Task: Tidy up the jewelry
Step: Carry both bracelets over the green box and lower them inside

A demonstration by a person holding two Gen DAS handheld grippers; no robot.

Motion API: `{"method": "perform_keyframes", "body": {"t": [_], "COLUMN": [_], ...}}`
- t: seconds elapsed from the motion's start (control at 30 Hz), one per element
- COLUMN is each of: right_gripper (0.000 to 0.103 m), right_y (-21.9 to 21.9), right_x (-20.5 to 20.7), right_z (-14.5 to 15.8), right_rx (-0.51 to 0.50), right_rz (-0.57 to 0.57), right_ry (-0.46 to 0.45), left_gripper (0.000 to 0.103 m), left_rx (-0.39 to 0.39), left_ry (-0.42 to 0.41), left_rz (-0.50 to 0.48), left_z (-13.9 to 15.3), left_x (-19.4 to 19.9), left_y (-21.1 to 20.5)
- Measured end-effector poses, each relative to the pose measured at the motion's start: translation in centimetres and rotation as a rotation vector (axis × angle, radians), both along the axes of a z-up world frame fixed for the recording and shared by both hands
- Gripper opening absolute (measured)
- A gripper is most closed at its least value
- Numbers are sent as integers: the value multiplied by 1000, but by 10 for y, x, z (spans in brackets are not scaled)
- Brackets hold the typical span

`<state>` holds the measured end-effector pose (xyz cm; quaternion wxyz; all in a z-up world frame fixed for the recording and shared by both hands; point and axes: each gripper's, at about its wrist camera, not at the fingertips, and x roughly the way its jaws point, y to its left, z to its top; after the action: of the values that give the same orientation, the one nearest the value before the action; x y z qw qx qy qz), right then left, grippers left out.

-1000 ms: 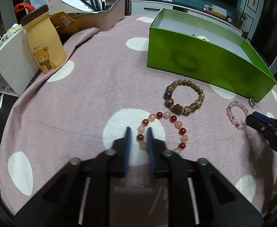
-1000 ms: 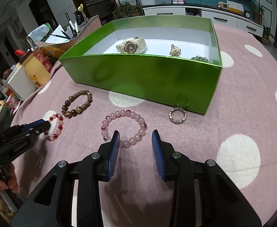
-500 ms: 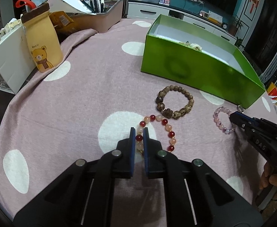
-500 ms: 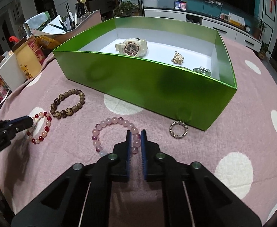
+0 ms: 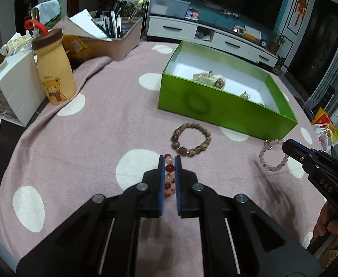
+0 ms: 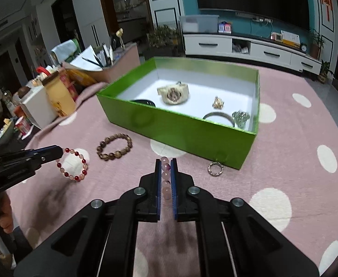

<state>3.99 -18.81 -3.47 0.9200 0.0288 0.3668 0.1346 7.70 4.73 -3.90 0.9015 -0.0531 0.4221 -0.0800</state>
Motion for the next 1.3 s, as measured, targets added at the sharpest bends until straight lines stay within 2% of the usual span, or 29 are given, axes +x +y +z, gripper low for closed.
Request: {"method": "perform_keyframes", "body": {"t": [0.3, 0.7, 1.3], "right_gripper": [7, 7, 7], "right_y": [-12, -13, -30], "right_x": [-34, -61, -67], "right_z": [13, 21, 54], "right_rx": [46, 90, 123], "right_rz": [-26, -14, -15], "right_ry": [-21, -53, -147], "left_gripper": [7, 7, 7], "left_rx": [-30, -24, -49], "left_ry": [-33, -64, -107], "left_rz": [-28, -46, -90], "left_z": [20, 42, 76], "left_x": [-17, -36, -33], "left_y": [-4, -12, -30]}}
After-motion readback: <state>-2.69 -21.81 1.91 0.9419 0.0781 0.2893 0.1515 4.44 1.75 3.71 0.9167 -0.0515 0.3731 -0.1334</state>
